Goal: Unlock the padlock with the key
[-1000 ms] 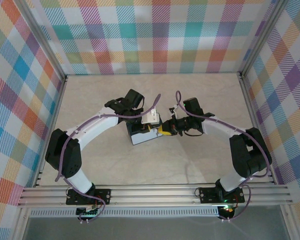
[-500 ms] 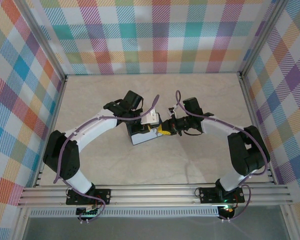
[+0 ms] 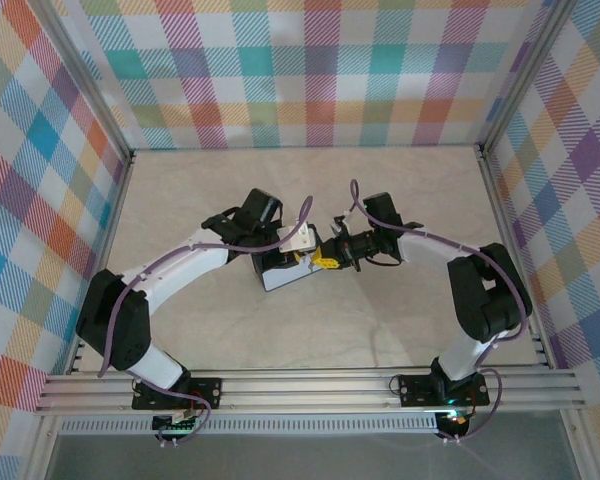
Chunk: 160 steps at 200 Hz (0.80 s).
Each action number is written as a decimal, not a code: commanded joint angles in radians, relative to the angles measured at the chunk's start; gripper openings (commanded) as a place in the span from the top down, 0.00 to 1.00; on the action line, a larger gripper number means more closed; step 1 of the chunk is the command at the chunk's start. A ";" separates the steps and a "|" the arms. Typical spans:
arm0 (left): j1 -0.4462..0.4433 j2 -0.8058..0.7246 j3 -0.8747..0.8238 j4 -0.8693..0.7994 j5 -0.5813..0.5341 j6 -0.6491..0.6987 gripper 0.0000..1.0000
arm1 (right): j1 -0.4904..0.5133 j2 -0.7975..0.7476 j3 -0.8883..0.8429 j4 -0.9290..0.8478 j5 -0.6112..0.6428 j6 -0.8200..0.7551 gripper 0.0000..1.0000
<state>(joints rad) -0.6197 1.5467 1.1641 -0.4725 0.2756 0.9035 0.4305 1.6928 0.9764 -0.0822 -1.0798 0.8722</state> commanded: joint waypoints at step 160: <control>-0.043 -0.059 -0.149 -0.011 -0.047 -0.041 0.64 | -0.038 0.163 0.260 -0.294 -0.157 -0.291 1.00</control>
<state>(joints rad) -0.6319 1.4723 1.0554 -0.3550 0.2043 0.8742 0.3985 1.8370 1.1713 -0.3111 -1.1908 0.7029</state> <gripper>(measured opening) 0.365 0.046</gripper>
